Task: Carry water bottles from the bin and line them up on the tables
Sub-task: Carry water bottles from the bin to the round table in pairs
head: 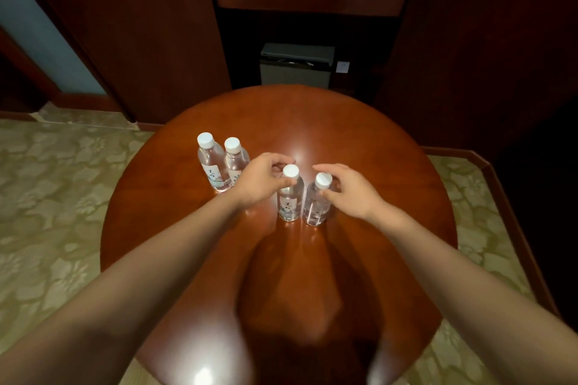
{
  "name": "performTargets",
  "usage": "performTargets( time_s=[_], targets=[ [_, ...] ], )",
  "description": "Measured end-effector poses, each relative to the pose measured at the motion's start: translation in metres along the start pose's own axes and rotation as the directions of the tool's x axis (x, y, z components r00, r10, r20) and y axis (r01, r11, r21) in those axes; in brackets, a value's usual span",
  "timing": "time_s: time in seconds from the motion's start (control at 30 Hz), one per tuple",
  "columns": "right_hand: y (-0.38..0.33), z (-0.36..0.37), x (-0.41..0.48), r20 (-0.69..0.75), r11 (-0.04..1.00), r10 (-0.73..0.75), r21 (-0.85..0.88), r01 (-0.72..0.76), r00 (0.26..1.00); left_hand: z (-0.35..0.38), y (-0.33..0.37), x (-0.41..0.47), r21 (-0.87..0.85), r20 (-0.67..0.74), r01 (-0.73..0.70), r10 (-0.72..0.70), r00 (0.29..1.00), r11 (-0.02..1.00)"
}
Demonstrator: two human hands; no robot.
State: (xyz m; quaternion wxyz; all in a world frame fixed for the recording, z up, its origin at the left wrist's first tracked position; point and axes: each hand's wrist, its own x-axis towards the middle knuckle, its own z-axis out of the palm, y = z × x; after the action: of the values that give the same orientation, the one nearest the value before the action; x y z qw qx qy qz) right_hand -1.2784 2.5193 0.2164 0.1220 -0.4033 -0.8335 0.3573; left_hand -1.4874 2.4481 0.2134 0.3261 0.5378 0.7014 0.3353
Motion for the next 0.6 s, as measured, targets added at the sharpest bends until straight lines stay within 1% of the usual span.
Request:
performTargets(
  time_s=[0.1, 0.13, 0.2, 0.3, 0.43, 0.6],
  targets=[
    [-0.012, -0.013, 0.002, 0.103, 0.957, -0.026, -0.286, 0.054, 0.994, -0.002, 0.004, 0.001, 0.066, -0.012, 0.017, -0.016, 1.000, 0.998],
    [-0.015, -0.016, 0.004, 0.124, 0.932, -0.023, -0.356, 0.066, 0.992, -0.002, 0.004, 0.001, 0.079, -0.017, 0.018, -0.016, 1.000, 0.997],
    [-0.018, -0.020, 0.006, 0.134, 0.894, -0.026, -0.441, 0.083, 0.991, -0.002, 0.006, 0.000, 0.106, -0.011, 0.024, -0.023, 1.000, 0.994],
    [-0.019, -0.022, 0.010, 0.111, 0.860, -0.022, -0.504, 0.076, 0.994, -0.002, 0.007, 0.000, 0.154, -0.003, 0.032, -0.032, 0.999, 0.988],
    [-0.021, -0.023, 0.013, 0.026, 0.852, 0.024, -0.523, -0.007, 0.999, -0.001, 0.009, 0.001, 0.209, -0.012, 0.049, -0.048, 0.999, 0.977],
    [-0.015, -0.021, 0.010, -0.034, 0.847, 0.082, -0.525, -0.088, 0.996, -0.001, 0.011, -0.001, 0.219, -0.021, 0.062, -0.058, 0.998, 0.974]
  ],
)
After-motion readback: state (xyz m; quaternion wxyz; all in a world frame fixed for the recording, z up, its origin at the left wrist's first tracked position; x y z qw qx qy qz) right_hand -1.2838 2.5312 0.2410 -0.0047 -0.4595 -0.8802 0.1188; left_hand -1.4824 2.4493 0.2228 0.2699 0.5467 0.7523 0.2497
